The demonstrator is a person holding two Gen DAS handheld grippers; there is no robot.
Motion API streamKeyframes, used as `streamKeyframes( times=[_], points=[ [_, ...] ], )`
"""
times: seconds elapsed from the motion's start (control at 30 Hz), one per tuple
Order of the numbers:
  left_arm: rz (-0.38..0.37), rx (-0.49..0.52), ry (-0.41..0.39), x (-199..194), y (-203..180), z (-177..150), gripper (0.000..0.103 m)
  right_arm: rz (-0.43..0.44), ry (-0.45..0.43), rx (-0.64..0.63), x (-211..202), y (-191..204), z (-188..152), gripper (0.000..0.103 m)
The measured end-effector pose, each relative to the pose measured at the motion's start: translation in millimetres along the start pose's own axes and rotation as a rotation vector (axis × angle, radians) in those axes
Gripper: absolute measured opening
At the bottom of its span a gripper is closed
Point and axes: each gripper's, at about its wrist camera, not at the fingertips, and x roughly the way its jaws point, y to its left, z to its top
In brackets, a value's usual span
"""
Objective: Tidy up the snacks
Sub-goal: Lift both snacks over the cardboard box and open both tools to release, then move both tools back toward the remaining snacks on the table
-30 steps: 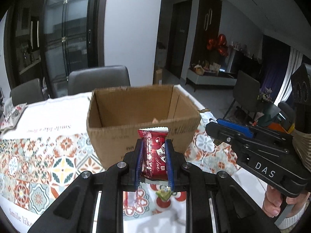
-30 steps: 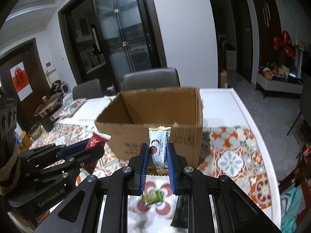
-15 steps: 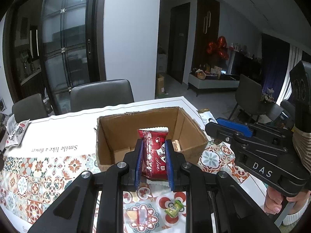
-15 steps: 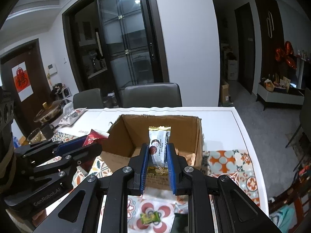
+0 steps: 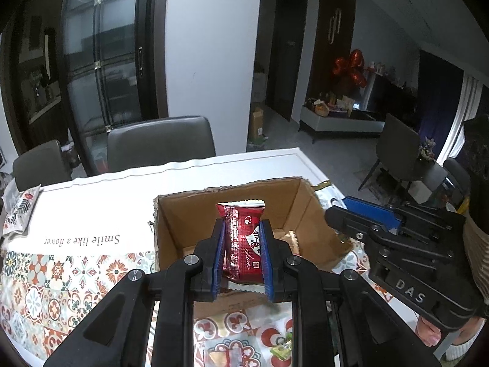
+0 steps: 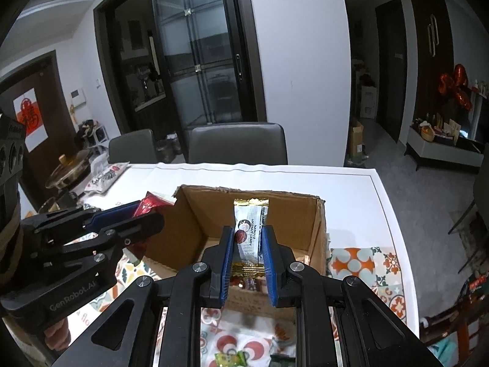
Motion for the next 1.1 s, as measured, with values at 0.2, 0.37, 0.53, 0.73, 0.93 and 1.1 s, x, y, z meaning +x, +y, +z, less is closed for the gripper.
streamKeyframes(
  times=[0.2, 0.37, 0.53, 0.73, 0.93, 1.1],
  points=[
    [0.017, -0.003, 0.038, 20.1, 4.4, 4.5, 0.022, -0.012, 0.028, -0.004, 15.0, -4.9, 3.0, 0.02],
    [0.051, 0.003, 0.049, 28.8, 2.7, 7.4, 0.034, -0.015, 0.044, 0.005, 25.3, -9.9, 4.8, 0.021],
    [0.079, 0.026, 0.023, 18.0, -1.8, 1.6, 0.041, -0.042, 0.042, 0.004, 22.8, -11.8, 0.0, 0.039],
    [0.077, 0.064, -0.025, -4.7, -14.2, -14.3, 0.043, -0.038, 0.016, 0.031, 0.2, -13.7, -18.2, 0.041],
    [0.056, 0.103, -0.057, -23.5, -26.6, -35.3, 0.045, -0.046, -0.008, 0.035, -21.0, -12.2, -39.8, 0.042],
    [0.035, 0.153, -0.053, -29.2, -39.1, -53.4, 0.046, -0.03, 0.0, 0.056, -31.6, -11.8, -58.3, 0.042]
  ],
)
